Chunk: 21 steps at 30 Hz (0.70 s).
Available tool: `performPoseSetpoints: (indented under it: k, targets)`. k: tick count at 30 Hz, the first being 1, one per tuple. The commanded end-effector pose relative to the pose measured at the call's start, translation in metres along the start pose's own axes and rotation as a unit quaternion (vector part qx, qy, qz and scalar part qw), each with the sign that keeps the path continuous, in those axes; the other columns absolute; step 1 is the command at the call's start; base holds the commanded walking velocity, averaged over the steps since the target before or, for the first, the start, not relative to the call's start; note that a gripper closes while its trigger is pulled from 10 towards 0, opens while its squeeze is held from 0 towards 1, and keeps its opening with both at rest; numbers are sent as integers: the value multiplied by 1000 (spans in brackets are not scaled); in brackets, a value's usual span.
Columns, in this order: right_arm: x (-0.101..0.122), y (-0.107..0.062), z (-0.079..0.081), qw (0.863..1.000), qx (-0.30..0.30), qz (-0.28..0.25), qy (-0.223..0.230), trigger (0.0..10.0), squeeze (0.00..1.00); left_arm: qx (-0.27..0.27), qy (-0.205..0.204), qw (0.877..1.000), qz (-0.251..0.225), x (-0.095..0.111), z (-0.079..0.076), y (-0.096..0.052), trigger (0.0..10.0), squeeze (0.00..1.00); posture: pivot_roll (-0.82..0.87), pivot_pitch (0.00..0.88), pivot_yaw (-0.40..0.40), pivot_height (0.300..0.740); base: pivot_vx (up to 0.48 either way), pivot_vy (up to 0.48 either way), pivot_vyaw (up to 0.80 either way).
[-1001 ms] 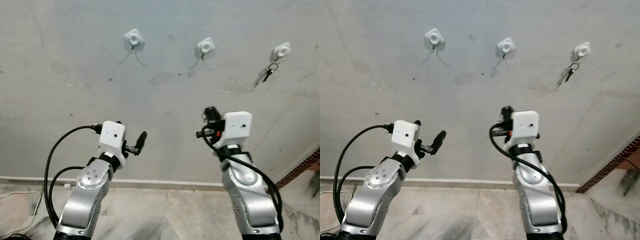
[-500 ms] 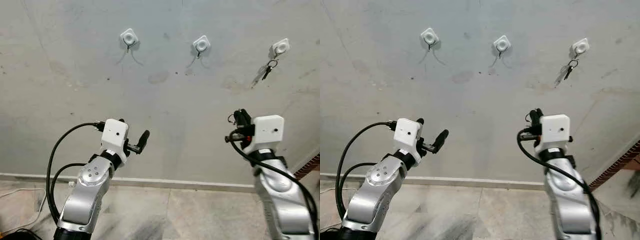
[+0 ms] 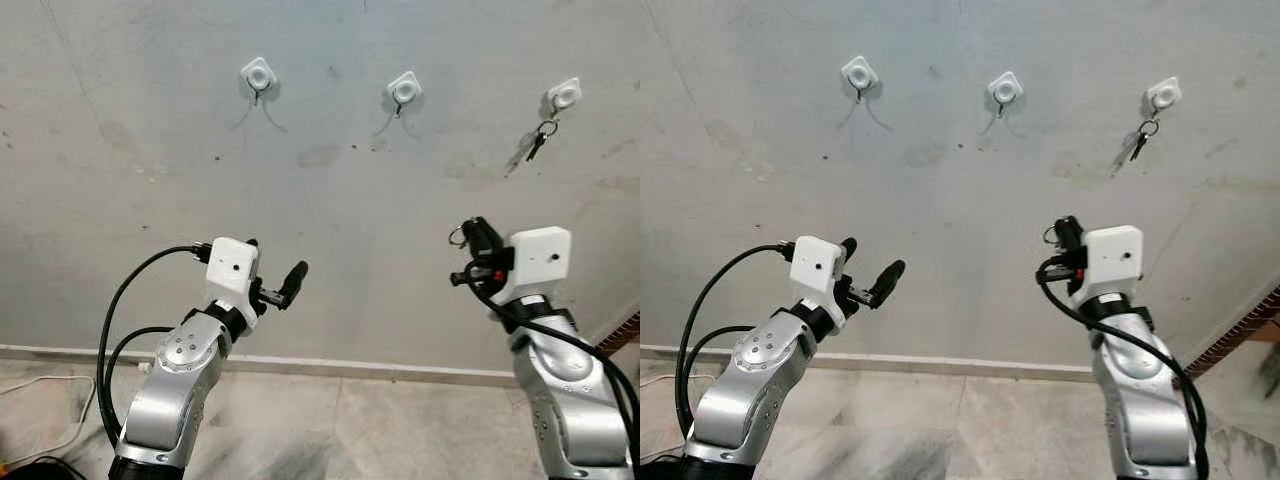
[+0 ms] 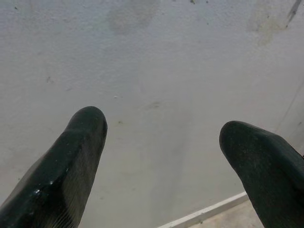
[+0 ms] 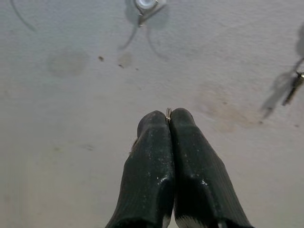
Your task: Hang keys on a hook
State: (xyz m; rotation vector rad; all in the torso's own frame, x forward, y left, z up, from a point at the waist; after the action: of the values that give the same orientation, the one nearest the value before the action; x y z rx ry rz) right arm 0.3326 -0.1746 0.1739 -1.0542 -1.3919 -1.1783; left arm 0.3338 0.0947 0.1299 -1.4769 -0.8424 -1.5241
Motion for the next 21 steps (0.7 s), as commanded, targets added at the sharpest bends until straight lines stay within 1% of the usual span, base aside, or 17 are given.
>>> performPoseSetpoints:
  k: [1, 5, 8, 12, 16, 18, 21]
  targets:
    - [9, 0, 3, 1000, 3, -13, 1, 10000, 0, -5, 3, 1000, -6, 5, -1, 0, 10000, 0, 134, 0, -22, 740, 375, 0, 0]
    - [8, 1, 9, 1000, 6, -14, 5, 10000, 0, -7, -1, 1000, -9, 7, -2, 3, 10000, 0, 133, 0, -22, 740, 393, 0, 0]
    - [9, 2, 14, 1000, 11, -16, 7, 10000, 0, -13, -5, 1000, -11, 7, -6, 4, 10000, 0, 130, 0, -23, 740, 410, 0, 0]
    - [9, 2, 16, 1000, 13, -16, 6, 10000, 0, -15, -8, 1000, -10, 6, -8, 3, 10000, 0, 131, 0, -25, 740, 418, 0, 0]
    - [8, 3, 18, 1000, 14, -16, 7, 10000, 0, -11, -10, 1000, -6, 4, -6, 3, 10000, 0, 131, 0, -25, 740, 408, 0, 0]
    - [8, 3, 18, 1000, 14, -15, 7, 10000, 0, -6, -12, 1000, -1, 2, -5, 3, 10000, 0, 131, 0, -25, 740, 285, 0, 0]
    - [7, 2, 20, 1000, 14, -15, 7, 10000, 0, -4, -8, 1000, 1, 0, -6, 3, 10000, 0, 131, 0, -25, 740, 0, 0, 0]
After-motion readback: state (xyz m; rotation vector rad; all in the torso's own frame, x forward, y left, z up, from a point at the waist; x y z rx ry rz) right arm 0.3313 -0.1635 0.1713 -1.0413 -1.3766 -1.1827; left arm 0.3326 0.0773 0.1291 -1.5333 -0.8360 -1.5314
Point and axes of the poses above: a point about 5 cm out from each wrist's last joint towards the gripper, its own y axis pointing out of the wrist towards the gripper, its own x axis along the axis of the wrist's last joint, z = x × y, the point moved 6 cm from there along y, pointing out of the wrist towards the gripper, and after that the axes turned 5 degrees about y, right-handed, at the moved point
